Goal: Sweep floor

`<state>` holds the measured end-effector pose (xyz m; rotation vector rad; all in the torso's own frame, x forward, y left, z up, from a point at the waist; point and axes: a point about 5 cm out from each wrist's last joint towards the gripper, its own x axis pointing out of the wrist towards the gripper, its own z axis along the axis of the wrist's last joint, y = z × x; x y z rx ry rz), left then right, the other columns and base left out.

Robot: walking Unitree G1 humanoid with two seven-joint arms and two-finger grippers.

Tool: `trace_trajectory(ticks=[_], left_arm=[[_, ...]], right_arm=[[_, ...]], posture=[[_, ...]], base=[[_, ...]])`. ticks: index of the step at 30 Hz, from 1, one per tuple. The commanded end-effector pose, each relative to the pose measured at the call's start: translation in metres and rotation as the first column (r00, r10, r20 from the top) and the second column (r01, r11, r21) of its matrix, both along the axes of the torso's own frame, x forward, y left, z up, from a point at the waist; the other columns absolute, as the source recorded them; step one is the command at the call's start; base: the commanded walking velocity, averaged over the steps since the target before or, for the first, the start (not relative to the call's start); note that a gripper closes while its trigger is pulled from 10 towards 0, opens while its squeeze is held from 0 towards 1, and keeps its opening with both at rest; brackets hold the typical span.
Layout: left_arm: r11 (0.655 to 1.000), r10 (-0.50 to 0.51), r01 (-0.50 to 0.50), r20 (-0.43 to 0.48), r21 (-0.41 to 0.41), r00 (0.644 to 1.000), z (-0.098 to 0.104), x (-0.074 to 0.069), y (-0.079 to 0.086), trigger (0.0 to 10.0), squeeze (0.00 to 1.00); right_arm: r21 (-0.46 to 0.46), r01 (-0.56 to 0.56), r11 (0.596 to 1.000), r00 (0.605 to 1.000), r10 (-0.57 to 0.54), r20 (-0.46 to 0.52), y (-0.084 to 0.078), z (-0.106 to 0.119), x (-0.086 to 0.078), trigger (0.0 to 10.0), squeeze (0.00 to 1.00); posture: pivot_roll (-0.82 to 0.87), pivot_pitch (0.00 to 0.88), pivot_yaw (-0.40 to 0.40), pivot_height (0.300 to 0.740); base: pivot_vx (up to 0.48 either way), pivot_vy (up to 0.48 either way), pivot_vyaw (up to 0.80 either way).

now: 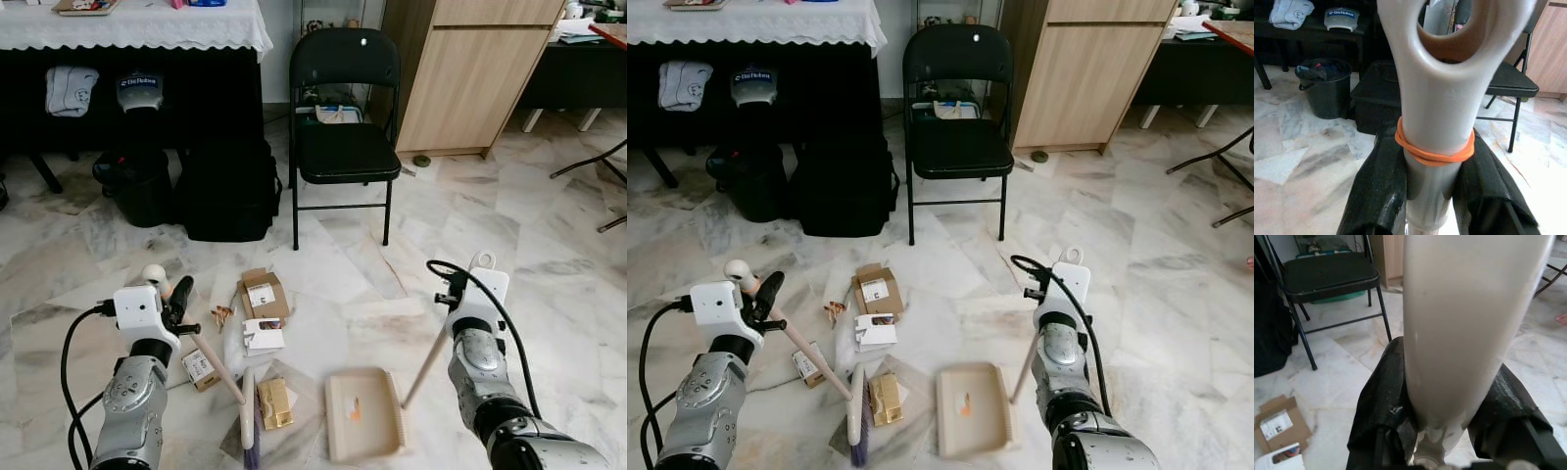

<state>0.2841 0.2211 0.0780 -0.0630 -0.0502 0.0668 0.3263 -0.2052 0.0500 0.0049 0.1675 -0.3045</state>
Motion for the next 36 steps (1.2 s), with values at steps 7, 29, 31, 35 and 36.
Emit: trace_trajectory(ticks=[7, 29, 31, 35, 36], left_arm=[[1.0, 0.013, -0.013, 0.001, -0.004, 1.0, -0.001, -0.002, 0.001, 10.0, 0.0], [1.0, 0.008, -0.008, -0.003, 0.003, 1.0, -0.003, -0.004, -0.001, 10.0, 0.0], [1.0, 0.008, -0.008, -0.004, 0.003, 1.0, -0.003, -0.004, 0.0, 10.0, 0.0], [1.0, 0.006, -0.006, -0.005, 0.003, 1.0, -0.003, -0.004, -0.001, 10.0, 0.0], [1.0, 0.006, -0.006, -0.005, 0.003, 1.0, -0.003, -0.004, -0.001, 10.0, 0.0]], right_arm=[[0.002, -0.004, 1.0, 0.998, 0.004, 0.06, -0.001, 0.01, 0.005, 10.0, 0.0], [0.008, -0.041, 0.999, 0.999, 0.041, -0.009, 0.005, -0.002, 0.0, 10.0, 0.0], [0.009, -0.043, 0.999, 0.999, 0.044, -0.017, 0.006, -0.003, -0.001, 10.0, 0.0], [0.006, -0.048, 0.999, 0.998, 0.049, -0.047, 0.006, -0.007, -0.003, 10.0, 0.0], [0.006, -0.05, 0.999, 0.997, 0.05, -0.054, 0.006, -0.009, -0.003, 10.0, 0.0]], posture=[[0.06, 0.075, -0.078, 0.74], [0.06, 0.078, -0.083, 0.74], [0.06, 0.078, -0.083, 0.74], [0.06, 0.078, -0.083, 0.74], [0.06, 0.078, -0.083, 0.74]], base=[[0.0, 0.0, 0.0], [0.0, 0.0, 0.0], [0.0, 0.0, 0.0], [0.0, 0.0, 0.0], [0.0, 0.0, 0.0]])
